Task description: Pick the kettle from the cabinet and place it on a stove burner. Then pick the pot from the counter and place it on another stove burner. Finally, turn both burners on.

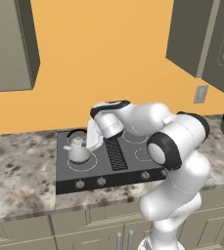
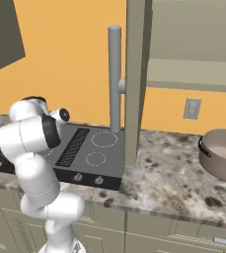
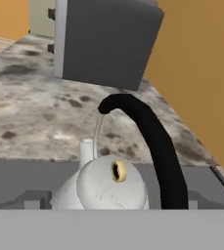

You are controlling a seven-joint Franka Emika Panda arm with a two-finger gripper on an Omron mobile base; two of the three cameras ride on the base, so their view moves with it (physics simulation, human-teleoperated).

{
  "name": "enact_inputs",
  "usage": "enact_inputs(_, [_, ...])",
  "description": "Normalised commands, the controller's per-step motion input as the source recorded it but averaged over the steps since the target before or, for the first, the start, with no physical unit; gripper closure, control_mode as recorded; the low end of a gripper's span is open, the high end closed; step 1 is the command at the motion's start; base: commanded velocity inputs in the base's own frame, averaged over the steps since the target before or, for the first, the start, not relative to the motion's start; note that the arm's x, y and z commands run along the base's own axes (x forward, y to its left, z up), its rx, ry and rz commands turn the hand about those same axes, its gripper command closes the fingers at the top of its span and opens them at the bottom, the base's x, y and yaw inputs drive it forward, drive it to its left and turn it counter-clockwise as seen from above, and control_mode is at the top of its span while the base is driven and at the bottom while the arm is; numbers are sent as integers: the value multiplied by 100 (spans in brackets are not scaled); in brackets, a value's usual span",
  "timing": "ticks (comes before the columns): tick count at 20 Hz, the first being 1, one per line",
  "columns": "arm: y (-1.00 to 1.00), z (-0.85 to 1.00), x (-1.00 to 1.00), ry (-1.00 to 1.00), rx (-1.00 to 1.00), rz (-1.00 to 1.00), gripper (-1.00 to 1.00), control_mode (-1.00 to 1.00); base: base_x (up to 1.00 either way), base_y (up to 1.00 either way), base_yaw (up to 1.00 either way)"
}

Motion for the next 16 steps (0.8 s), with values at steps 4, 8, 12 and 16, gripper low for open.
enact_inputs(4, [-18,0,1,-3,-5,0,-100,-100,0,0,0])
enact_inputs(8, [-27,0,10,-4,-4,0,-100,-100,0,0,0])
enact_inputs(12, [-26,7,2,-6,-4,0,-100,-100,0,0,0])
enact_inputs(16, [-28,32,0,-9,-4,-2,-100,-100,0,0,0])
